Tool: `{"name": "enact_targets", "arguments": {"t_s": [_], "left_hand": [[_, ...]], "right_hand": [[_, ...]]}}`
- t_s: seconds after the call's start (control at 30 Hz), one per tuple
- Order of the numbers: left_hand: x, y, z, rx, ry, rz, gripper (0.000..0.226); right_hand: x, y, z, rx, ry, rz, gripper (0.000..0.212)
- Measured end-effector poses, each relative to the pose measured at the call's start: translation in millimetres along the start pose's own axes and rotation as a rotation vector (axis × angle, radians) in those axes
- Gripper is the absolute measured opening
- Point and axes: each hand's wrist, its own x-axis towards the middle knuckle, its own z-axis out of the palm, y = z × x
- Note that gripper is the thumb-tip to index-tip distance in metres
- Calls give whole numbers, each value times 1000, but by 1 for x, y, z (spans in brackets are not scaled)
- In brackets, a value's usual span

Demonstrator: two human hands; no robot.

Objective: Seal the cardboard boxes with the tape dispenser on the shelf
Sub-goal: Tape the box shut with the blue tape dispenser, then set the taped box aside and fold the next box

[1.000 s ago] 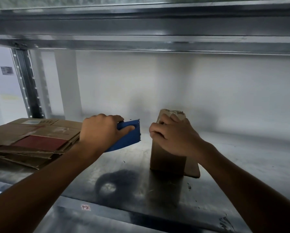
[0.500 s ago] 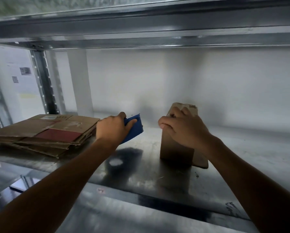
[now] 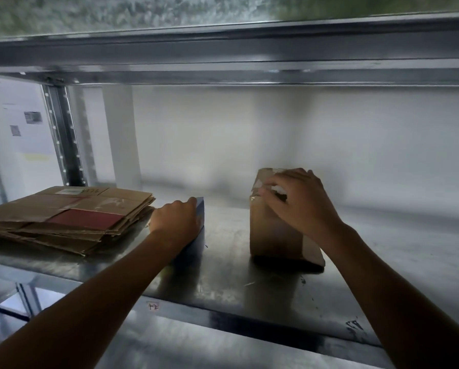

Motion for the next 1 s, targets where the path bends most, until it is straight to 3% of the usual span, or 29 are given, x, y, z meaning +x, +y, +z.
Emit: {"name": "enact_targets", "arguments": {"t_s": [0.1, 0.23, 0.3, 0.4, 0.47, 0.5, 0.57, 0.67, 0.77, 0.93, 1.0], "left_hand": [[-1, 4, -8, 69, -7, -5, 38], [-1, 25, -18, -33, 163, 7, 54], [1, 40, -24, -304, 222, -3, 59], [8, 65, -30, -852, 123, 13, 62], [10, 80, -32, -1059, 81, 89, 66], [11, 87, -33, -1107, 63, 126, 67], [11, 96, -35, -1097, 46, 197, 65], [10, 104, -37, -749, 238, 357, 63], [7, 108, -43, -583, 208, 415, 66], [9, 113, -53, -463, 109, 257, 94], [13, 110, -53, -536, 46, 153, 89]], "right_hand": [[-9, 11, 6, 143, -72, 14, 33], [-24, 29, 15, 399, 69, 128, 49], [-26, 32, 15, 484, 101, 251, 52], [-31, 33, 18, 591, 71, 408, 46], [-35, 35, 21, 647, 48, 462, 37], [-37, 36, 23, 674, 26, 477, 45], [-42, 38, 27, 699, -22, 500, 68], [-47, 42, 27, 658, -56, 558, 81], [-50, 52, 23, 631, -130, 531, 73], [-53, 63, 23, 492, -238, 385, 45], [-51, 67, 23, 507, -177, 393, 44]]}}
